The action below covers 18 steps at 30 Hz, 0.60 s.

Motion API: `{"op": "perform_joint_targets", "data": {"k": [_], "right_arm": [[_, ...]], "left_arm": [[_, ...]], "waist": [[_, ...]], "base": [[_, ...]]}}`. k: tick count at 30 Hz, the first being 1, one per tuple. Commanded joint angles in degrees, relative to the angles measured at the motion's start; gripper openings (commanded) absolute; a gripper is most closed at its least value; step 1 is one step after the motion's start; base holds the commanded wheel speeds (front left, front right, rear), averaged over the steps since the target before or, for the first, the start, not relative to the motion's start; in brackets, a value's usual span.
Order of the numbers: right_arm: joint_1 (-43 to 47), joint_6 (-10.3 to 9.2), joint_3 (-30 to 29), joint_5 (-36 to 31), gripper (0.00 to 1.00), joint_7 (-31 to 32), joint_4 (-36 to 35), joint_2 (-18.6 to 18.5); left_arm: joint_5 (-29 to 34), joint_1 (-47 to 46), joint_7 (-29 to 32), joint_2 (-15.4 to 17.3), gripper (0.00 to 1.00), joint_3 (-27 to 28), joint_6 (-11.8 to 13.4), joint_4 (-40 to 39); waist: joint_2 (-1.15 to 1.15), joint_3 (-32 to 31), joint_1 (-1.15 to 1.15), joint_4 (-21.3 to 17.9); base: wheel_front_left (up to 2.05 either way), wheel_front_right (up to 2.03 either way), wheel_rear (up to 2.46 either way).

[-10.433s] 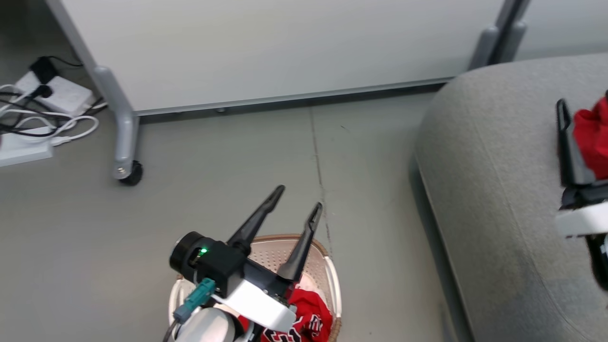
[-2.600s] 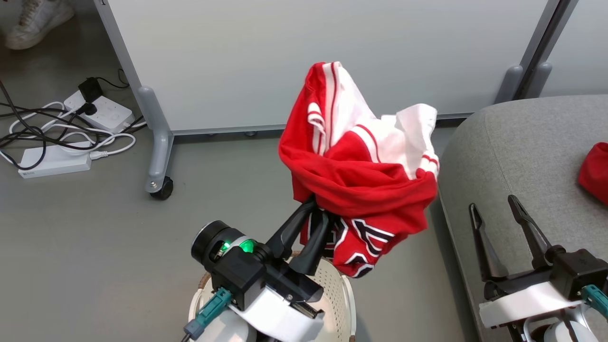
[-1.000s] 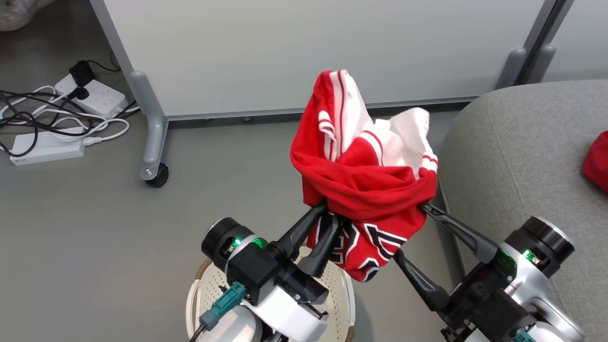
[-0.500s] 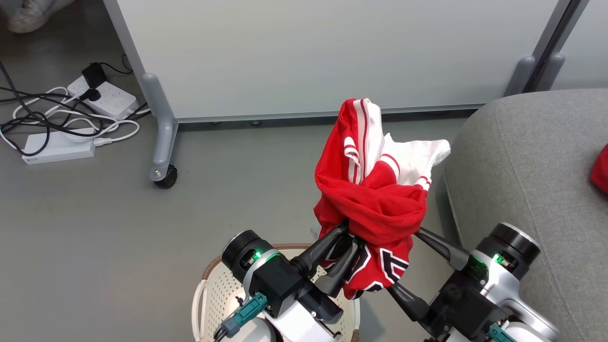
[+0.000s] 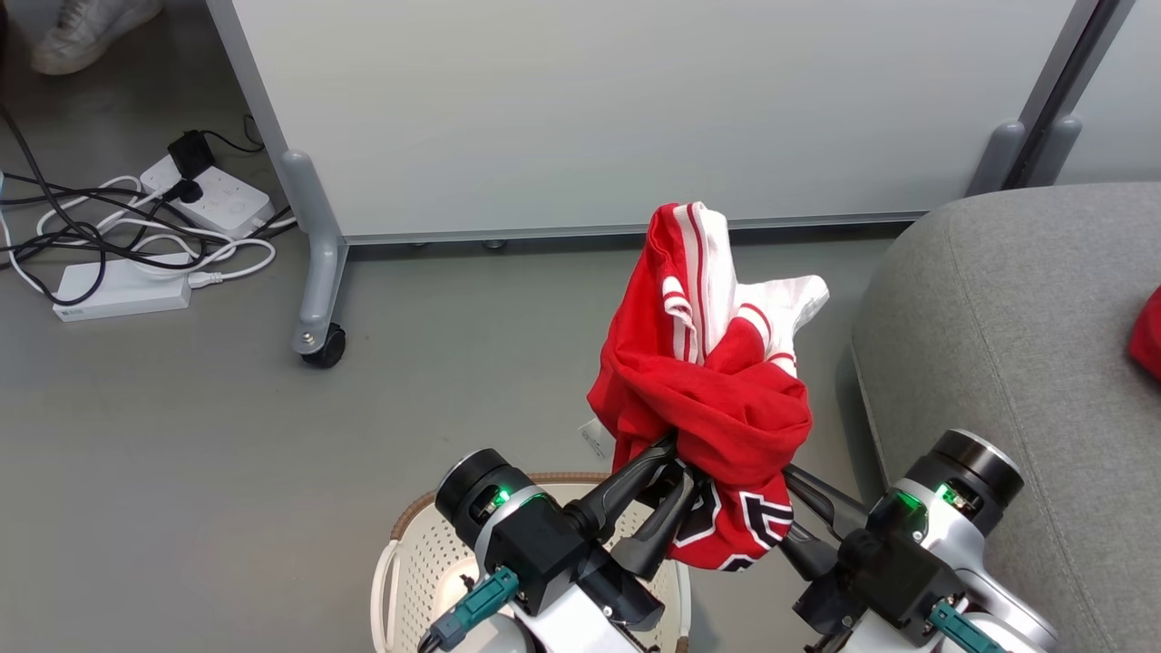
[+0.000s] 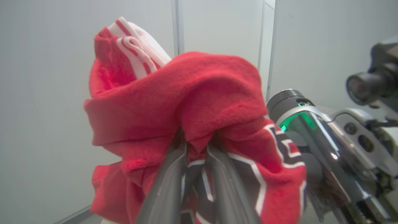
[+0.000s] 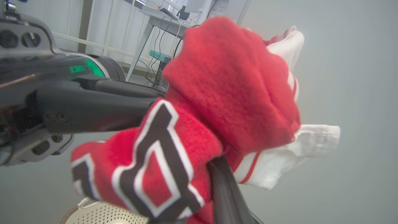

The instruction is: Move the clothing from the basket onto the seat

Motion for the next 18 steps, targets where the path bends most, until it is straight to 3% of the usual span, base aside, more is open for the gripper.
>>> {"op": "perform_joint_targets", "data": {"k": [1, 10, 11, 12, 13, 14, 18], "right_arm": [[-0.6, -0.01, -0.1, 0.1, 0.00, -0.4, -0.7, 0.4], [0.8, 0.00, -1.3, 0.1, 0.00, -0.5, -1.4, 2.0], [0.8, 0.00, -1.4, -0.2, 0.00, -0.5, -1.5, 2.0], [0.8, 0.00, -1.5, -0.5, 0.00, -0.5, -1.6, 2.0], [1.0, 0.00, -1.6, -0.7, 0.00, -0.5, -1.6, 2.2], [1.2, 0.00, -2.0, -0.6, 0.00, -0.5, -1.6, 2.4], [2.1, -0.01, -4.3, -0.3, 0.00, -0.5, -1.5, 3.0]], "left_arm": [[0.0, 0.2, 0.4, 0.0, 0.00, -0.8, -0.7, 0.6], [-0.2, 1.1, 0.4, 0.1, 0.00, 0.0, -0.6, 0.4], [-0.2, 1.2, 0.4, 0.1, 0.35, 0.1, -0.6, 0.5], [-0.2, 1.3, 0.4, 0.1, 0.50, 0.2, -0.5, 0.5], [-0.1, 1.2, 0.4, 0.1, 0.79, 0.5, -0.2, 0.3], [-0.1, 1.2, 0.4, 0.1, 0.98, 0.8, 0.2, 0.0], [-0.1, 0.9, 0.3, 0.1, 1.00, 1.6, 0.3, -0.1]], "waist": [[0.00, 0.0, 0.00, 0.0], [0.00, -0.4, 0.00, -0.1], [0.00, -0.4, 0.00, -0.2], [0.00, -0.5, 0.00, -0.2], [0.00, -0.5, 0.00, -0.3], [0.00, -0.5, 0.00, -0.3], [0.00, -0.3, 0.00, -0.4]], "base": [[0.00, 0.00, 0.00], [0.00, 0.00, 0.00], [0.00, 0.00, 0.00], [0.00, 0.00, 0.00], [0.00, 0.00, 0.00], [0.00, 0.00, 0.00], [0.00, 0.00, 0.00]]}}
